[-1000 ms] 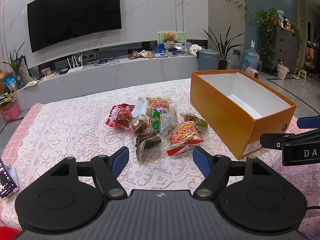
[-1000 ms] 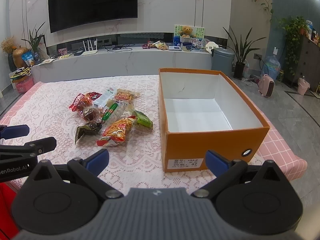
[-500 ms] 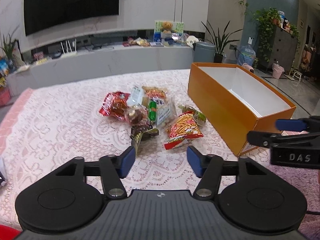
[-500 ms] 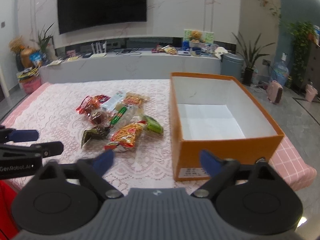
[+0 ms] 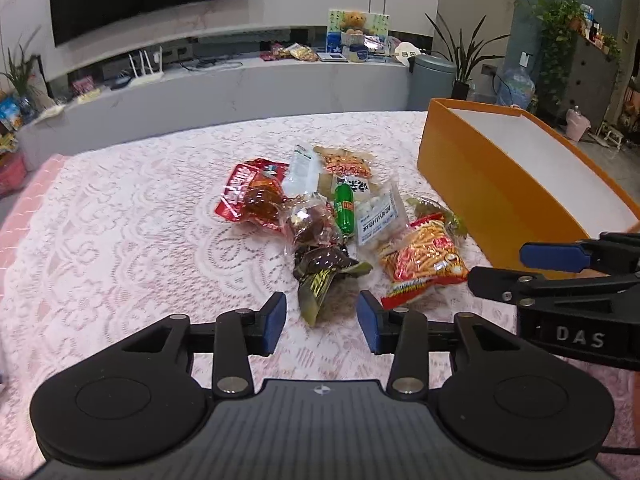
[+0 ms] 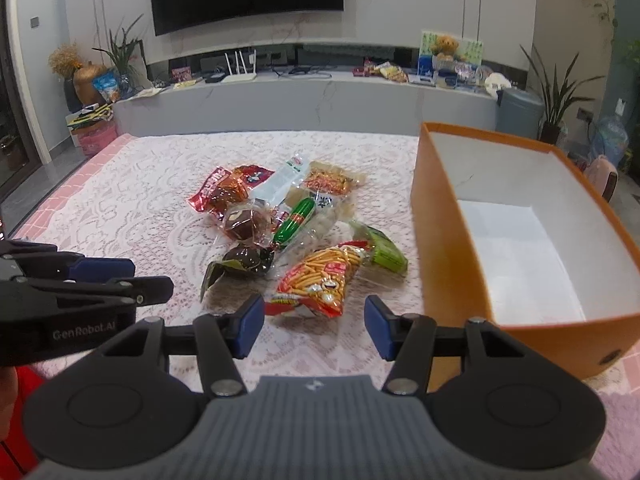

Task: Organize snacks
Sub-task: 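Grasp the dark snack pack with the left tool while the right tool grasps the Mimi bag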

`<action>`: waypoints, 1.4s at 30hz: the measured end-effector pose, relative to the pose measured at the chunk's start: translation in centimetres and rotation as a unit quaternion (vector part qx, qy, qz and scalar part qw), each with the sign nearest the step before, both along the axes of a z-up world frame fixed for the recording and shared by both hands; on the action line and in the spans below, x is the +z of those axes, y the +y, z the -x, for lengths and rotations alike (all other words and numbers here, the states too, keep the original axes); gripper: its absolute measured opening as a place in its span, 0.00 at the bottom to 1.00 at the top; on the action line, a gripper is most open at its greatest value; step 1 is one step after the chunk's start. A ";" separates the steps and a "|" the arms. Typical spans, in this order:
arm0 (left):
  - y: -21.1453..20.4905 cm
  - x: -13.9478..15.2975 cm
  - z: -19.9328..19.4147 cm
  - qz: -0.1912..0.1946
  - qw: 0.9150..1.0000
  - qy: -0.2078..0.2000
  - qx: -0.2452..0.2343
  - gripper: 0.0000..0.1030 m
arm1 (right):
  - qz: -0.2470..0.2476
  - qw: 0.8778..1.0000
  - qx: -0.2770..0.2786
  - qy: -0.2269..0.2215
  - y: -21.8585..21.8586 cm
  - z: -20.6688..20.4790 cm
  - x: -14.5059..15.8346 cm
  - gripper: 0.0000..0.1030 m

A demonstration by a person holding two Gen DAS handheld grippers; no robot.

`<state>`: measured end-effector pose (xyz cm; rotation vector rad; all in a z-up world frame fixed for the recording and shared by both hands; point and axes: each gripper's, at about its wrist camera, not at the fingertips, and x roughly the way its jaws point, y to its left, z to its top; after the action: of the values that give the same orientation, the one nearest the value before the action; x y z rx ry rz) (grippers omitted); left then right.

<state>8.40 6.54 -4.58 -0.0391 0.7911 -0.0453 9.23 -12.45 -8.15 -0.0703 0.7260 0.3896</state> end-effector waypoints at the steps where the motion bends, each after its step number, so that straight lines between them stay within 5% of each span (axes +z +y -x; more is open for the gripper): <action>1: 0.3 -0.1 -0.6 0.014 1.000 0.003 0.000 0.57 | 0.000 1.000 -0.002 0.004 0.1 -0.5 -0.3 0.54; 5: 2.2 -0.1 -2.7 0.097 0.995 0.011 0.029 0.64 | 0.003 1.000 -0.007 0.020 0.6 -2.6 -1.0 0.54; 7: 2.6 -0.1 -3.8 0.108 0.993 0.019 0.038 0.64 | -0.001 1.000 -0.008 0.029 0.6 -3.5 -1.4 0.54; 14: 2.3 -1.6 -7.9 0.088 0.994 0.057 0.038 0.64 | -0.012 0.998 -0.009 0.059 1.2 -6.8 -2.4 0.55; 21: 2.3 -4.2 -10.2 0.114 0.987 0.102 0.042 0.64 | -0.043 0.993 -0.010 0.112 1.2 -9.1 -4.1 0.59; 26: 1.7 -5.0 -11.0 0.084 0.989 0.119 0.033 0.64 | -0.050 0.990 -0.009 0.132 1.4 -10.1 -5.4 0.59; 36: 1.0 -6.0 -11.9 0.069 0.989 0.124 0.029 0.66 | -0.046 0.990 0.009 0.133 1.9 -10.7 -6.4 0.58; 42: 0.5 -6.2 -11.9 0.053 0.990 0.125 0.029 0.62 | -0.043 0.991 0.016 0.129 1.9 -10.6 -6.7 0.48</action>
<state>20.30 7.05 -10.83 -0.1718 1.0370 -0.0276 19.79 -10.59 -14.90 0.0507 0.9634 0.4659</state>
